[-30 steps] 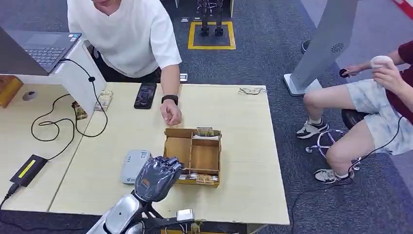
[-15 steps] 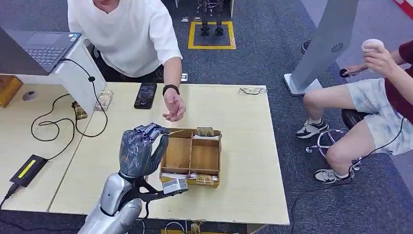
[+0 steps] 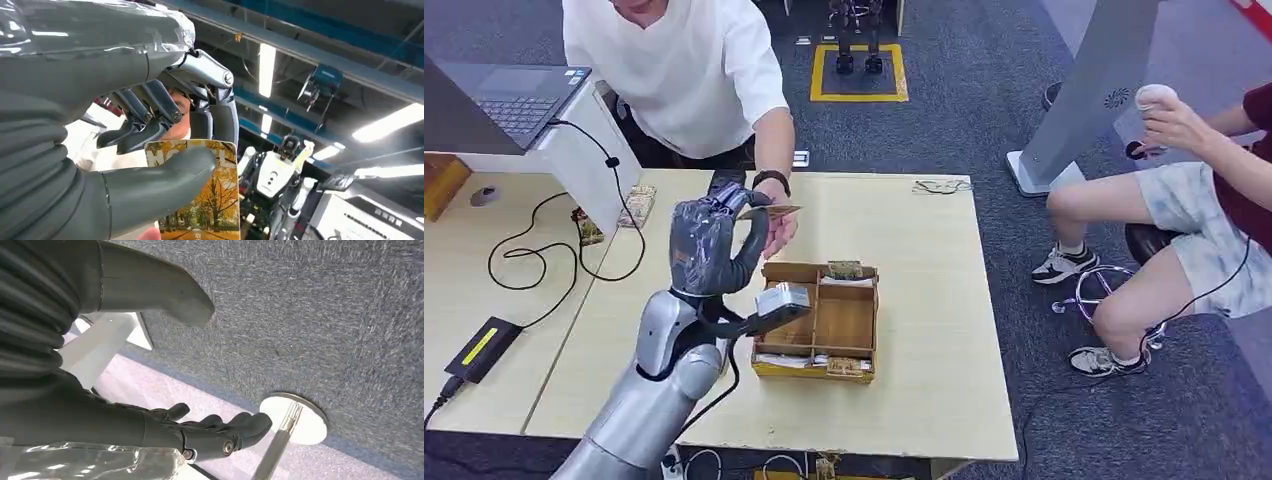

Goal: Pass the card to the sensor for recognition and then transmit it.

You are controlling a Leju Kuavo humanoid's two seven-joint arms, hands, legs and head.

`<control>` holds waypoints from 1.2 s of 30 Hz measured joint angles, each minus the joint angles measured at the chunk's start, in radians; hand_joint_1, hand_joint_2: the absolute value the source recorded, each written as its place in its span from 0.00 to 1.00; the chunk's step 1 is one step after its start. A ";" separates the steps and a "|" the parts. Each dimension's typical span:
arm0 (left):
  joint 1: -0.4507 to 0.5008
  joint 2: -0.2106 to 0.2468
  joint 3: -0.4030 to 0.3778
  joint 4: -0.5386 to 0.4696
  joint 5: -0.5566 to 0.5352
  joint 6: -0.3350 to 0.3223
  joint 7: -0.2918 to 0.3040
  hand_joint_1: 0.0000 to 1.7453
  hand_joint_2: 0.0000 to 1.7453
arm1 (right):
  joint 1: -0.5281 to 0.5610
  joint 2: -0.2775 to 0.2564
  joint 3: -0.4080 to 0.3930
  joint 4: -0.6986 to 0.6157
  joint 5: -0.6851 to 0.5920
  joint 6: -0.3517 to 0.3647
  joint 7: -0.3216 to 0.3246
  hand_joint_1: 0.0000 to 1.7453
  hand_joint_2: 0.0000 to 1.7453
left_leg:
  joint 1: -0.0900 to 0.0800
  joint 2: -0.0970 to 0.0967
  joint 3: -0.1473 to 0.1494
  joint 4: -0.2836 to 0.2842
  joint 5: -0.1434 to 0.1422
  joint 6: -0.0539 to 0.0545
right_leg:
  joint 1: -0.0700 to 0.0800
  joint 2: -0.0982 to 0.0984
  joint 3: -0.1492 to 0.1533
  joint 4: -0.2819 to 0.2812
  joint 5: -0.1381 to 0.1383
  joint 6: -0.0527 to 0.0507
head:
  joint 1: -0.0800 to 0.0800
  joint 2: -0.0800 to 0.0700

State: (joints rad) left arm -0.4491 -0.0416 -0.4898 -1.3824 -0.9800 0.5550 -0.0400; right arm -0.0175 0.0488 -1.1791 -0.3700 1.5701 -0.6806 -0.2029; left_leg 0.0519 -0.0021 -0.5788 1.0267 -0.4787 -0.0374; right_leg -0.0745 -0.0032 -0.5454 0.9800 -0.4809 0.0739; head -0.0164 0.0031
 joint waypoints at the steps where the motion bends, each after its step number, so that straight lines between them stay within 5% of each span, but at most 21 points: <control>1: -0.010 -0.003 0.002 0.015 0.002 -0.003 0.008 1.00 1.00 | -0.001 -0.003 0.001 0.006 -0.001 -0.001 0.000 0.00 1.00 | 0.000 0.000 0.000 0.000 0.000 0.000 | 0.000 0.000 0.000 0.000 0.000 0.000 | 0.000 0.000; 18: -0.032 -0.014 0.031 0.124 0.020 -0.028 0.039 1.00 1.00 | 0.008 -0.010 -0.001 0.035 -0.013 -0.006 0.006 0.00 1.00 | 0.000 0.000 0.000 0.000 0.000 0.000 | 0.000 0.000 -0.001 0.000 0.000 0.000 | 0.000 0.000; 24: -0.038 -0.017 0.031 0.151 -0.005 -0.102 0.077 1.00 1.00 | 0.009 -0.010 -0.015 0.035 0.002 -0.003 0.006 0.00 1.00 | 0.000 0.000 0.000 0.000 0.000 0.000 | 0.000 0.000 -0.001 0.000 0.000 0.000 | 0.000 0.000; 34: -0.047 -0.010 0.031 0.285 -0.305 -0.154 0.238 1.00 1.00 | 0.008 -0.010 -0.017 0.035 0.002 0.011 0.022 0.00 1.00 | 0.000 0.001 0.000 0.000 0.000 0.000 | 0.000 0.001 -0.001 0.000 0.000 0.000 | 0.000 0.000; 35: -0.047 -0.008 0.031 0.296 -0.315 -0.153 0.245 0.92 1.00 | 0.008 -0.010 -0.017 0.035 0.002 0.012 0.023 0.00 1.00 | 0.000 0.001 0.000 0.000 0.000 0.000 | 0.000 0.001 -0.001 0.000 0.000 0.000 | 0.000 0.000; 36: -0.047 -0.007 0.031 0.306 -0.320 -0.149 0.253 0.10 1.00 | 0.009 -0.010 -0.017 0.035 0.002 0.012 0.023 0.00 1.00 | 0.000 0.001 0.000 0.000 0.000 0.000 | 0.000 0.001 -0.001 0.000 0.000 0.000 | 0.000 0.000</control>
State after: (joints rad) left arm -0.4965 -0.0488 -0.4589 -1.0762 -1.3004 0.4062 0.2132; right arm -0.0089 0.0393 -1.1963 -0.3346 1.5724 -0.6687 -0.1797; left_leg 0.0519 -0.0016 -0.5792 1.0267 -0.4788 -0.0374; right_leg -0.0745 -0.0025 -0.5460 0.9800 -0.4810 0.0739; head -0.0164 0.0031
